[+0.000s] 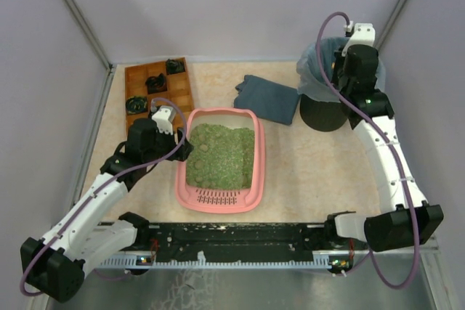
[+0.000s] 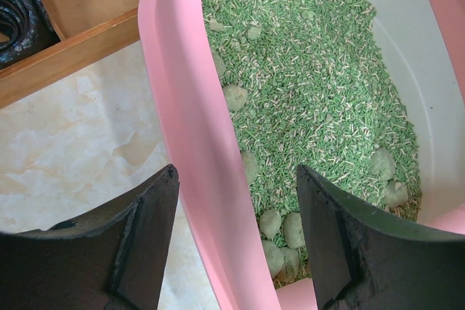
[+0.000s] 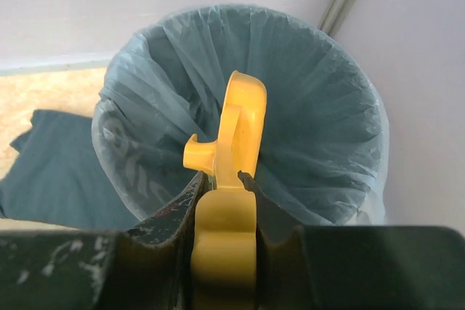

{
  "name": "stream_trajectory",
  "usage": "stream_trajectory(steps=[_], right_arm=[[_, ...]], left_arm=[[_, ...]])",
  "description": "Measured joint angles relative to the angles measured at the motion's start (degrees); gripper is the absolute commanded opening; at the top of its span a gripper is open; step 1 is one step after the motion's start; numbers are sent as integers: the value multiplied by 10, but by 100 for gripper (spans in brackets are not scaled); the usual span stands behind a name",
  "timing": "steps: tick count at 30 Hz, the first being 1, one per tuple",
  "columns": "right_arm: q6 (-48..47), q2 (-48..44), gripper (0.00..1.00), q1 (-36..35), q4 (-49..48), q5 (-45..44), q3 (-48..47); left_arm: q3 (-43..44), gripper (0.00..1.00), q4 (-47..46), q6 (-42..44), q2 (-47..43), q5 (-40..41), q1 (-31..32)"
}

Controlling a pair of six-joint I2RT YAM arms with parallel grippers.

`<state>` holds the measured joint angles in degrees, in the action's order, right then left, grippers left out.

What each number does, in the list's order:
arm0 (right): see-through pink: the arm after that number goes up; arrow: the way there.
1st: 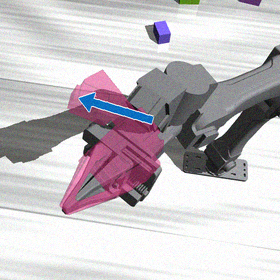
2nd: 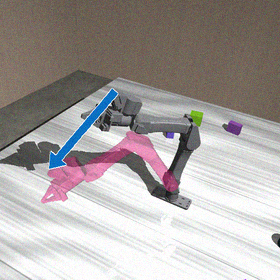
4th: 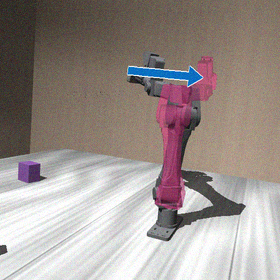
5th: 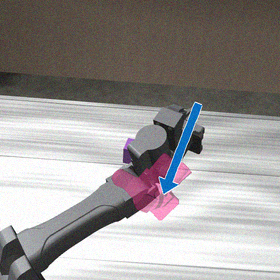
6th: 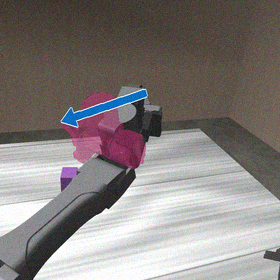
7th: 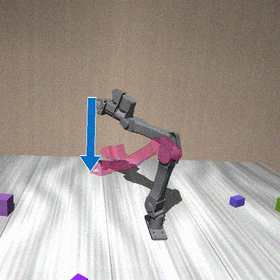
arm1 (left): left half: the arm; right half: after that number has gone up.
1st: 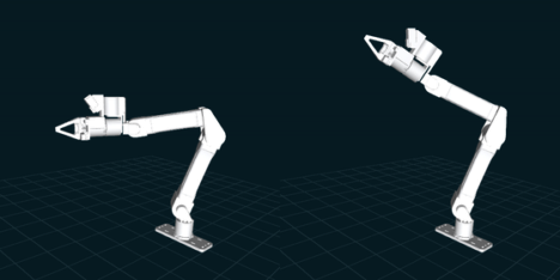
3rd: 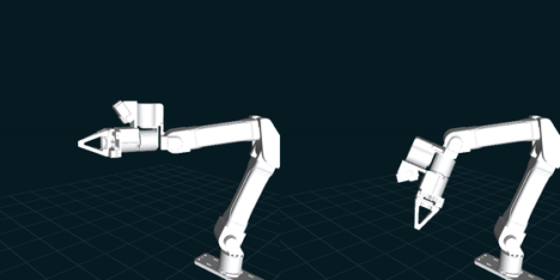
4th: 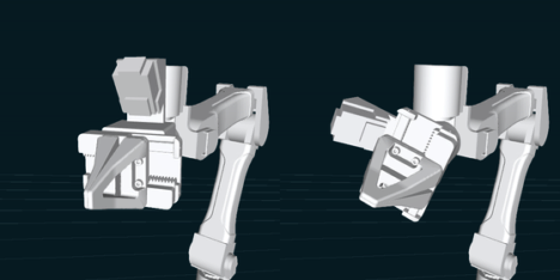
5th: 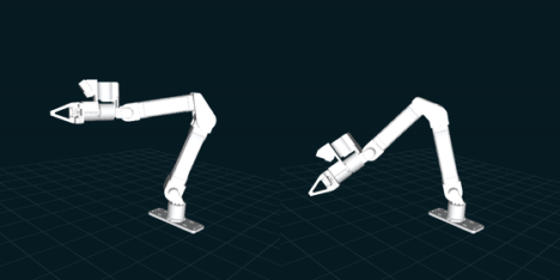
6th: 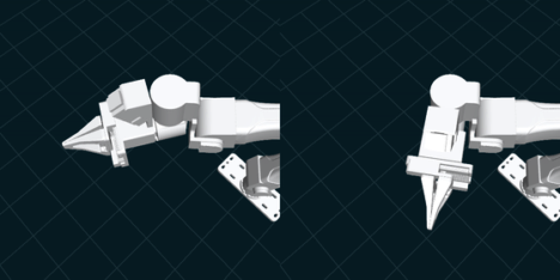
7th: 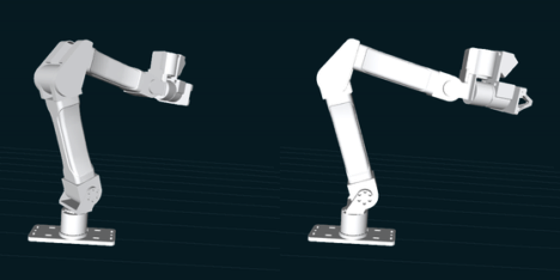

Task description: Clean the litter box

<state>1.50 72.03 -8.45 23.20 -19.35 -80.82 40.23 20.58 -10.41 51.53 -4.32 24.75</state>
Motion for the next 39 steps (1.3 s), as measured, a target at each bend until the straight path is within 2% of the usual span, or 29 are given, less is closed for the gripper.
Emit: stream_trajectory(steps=[10,18,24,28,33,36,39], right_arm=[[-39,-11,0,0,18,1,-7],[-8,-111,0,0,-28,21,-5],[46,-184,0,0,-87,173,-6],[99,-176,0,0,-111,319,3],[202,-162,0,-3,-162,474,80],[235,-148,0,-31,-161,506,116],[233,-128,0,-101,-131,506,120]], left_arm=[[0,72,0,0,1,0,0],[0,72,0,0,1,0,0],[0,72,0,0,1,0,0],[0,72,0,0,1,0,0],[0,72,0,0,1,0,0],[0,72,0,0,1,0,0],[0,72,0,0,1,0,0]])
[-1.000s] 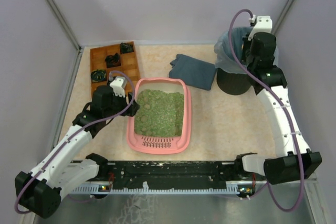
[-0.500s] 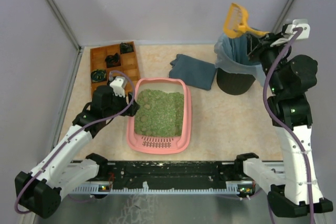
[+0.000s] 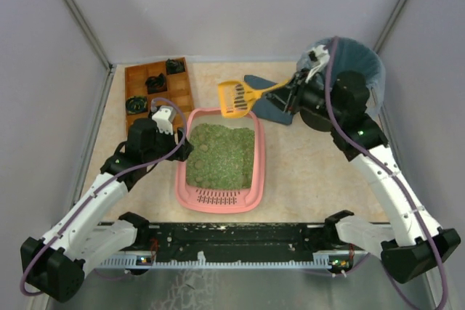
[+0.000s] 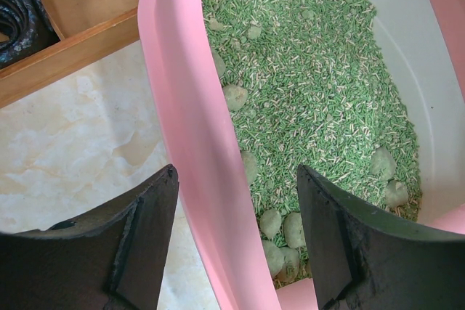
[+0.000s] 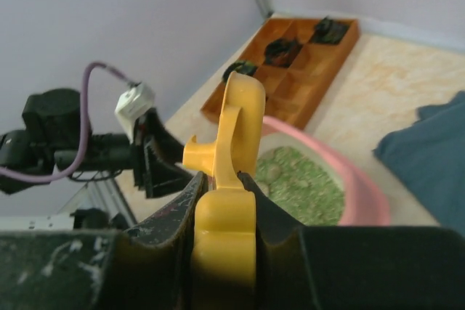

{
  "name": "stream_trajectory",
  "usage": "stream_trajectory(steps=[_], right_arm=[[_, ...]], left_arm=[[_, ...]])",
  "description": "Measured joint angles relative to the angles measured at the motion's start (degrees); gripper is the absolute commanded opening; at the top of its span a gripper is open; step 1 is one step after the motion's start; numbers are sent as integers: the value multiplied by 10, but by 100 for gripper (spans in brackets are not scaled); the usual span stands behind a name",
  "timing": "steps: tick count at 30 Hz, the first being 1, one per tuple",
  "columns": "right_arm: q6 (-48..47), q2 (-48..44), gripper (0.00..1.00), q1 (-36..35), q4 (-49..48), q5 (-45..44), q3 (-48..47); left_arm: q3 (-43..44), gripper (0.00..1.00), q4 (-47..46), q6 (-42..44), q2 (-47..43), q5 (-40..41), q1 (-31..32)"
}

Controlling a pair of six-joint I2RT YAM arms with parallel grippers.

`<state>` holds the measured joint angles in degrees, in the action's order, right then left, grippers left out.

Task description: Clean the litter box

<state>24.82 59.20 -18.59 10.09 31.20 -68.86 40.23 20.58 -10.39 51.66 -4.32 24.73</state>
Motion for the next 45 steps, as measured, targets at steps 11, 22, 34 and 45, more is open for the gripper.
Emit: stream_trajectory(steps=[11,22,34,45], right_arm=[[-71,130,0,-189,211,-160,-72],[-4,193,0,-262,213,-250,-40],[88,214,0,-263,149,-256,17],[99,291,0,-289,186,-273,-33]], left_arm=[[0,72,0,0,0,0,0],[0,70,0,2,7,-4,0],[0,62,0,2,36,-7,0],[0,58,2,14,72,-33,-1]])
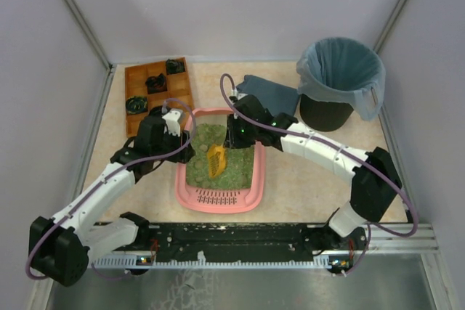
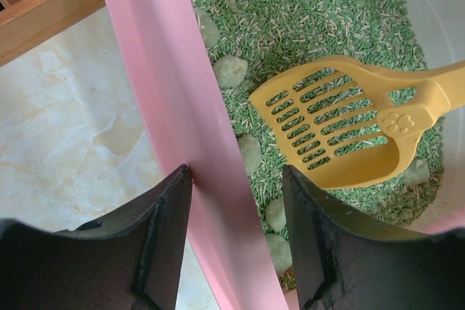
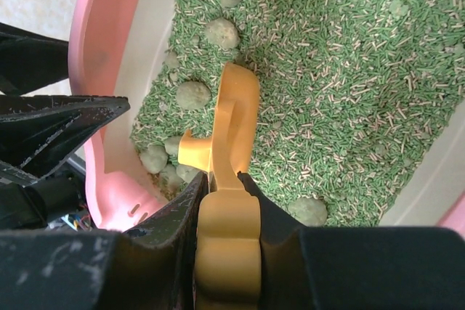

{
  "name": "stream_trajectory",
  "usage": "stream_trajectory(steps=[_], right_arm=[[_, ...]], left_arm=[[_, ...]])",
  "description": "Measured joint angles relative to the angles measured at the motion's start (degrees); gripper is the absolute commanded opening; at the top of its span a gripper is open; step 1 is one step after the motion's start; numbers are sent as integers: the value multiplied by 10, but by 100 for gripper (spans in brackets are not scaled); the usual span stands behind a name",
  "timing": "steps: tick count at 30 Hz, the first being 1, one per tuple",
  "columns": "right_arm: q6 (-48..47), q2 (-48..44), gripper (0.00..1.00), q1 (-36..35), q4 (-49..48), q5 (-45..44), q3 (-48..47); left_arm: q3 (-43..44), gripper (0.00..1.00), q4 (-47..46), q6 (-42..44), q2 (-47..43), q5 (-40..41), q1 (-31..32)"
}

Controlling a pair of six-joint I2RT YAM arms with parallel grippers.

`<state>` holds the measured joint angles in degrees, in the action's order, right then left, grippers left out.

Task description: Clean the litter box

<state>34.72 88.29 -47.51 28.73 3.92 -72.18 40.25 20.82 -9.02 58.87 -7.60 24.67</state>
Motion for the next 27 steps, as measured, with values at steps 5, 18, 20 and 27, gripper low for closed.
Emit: stream_trajectory(steps=[5,18,20,27], right_arm=[[14,10,0,-9,-23,-2,9],[156,-28,0,-11,-352,37,237],[167,-36,0,-11,-378,34,259],[206,-80,0,-16,-462,22,342]], left_arm=[[0,57,0,6,8,-2,-1],[0,56,2,12,8,-2,-1],[0,56,2,12,8,-2,-1],[0,55,2,12,8,-2,-1]])
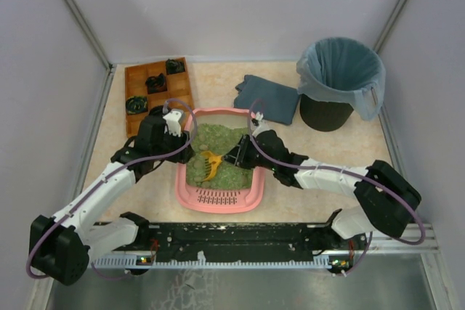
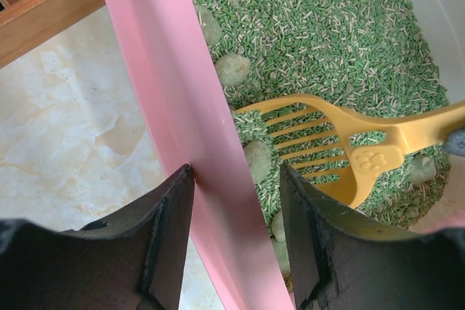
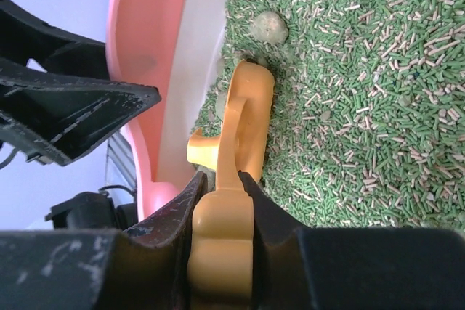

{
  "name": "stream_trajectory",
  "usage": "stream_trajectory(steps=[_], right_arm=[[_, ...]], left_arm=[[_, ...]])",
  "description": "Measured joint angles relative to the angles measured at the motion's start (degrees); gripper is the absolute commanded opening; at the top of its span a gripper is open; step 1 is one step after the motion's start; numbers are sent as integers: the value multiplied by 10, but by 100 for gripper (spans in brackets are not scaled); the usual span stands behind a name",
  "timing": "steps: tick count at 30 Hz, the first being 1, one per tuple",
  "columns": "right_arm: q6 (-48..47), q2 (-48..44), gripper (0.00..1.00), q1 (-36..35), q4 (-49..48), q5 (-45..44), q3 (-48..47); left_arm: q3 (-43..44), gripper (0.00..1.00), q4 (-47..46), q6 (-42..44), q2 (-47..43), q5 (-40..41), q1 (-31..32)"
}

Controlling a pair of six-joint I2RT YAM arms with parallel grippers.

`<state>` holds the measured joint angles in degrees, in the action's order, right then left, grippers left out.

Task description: Clean the litter box

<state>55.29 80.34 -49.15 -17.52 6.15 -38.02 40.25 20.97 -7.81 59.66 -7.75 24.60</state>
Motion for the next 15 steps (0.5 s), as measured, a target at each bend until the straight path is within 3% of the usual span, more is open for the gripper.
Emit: stream_trajectory(steps=[15], right_arm=[[59,-74,0,14,-121,-31,113]], left_arm=[[0,55,5,0,-9,0,0]])
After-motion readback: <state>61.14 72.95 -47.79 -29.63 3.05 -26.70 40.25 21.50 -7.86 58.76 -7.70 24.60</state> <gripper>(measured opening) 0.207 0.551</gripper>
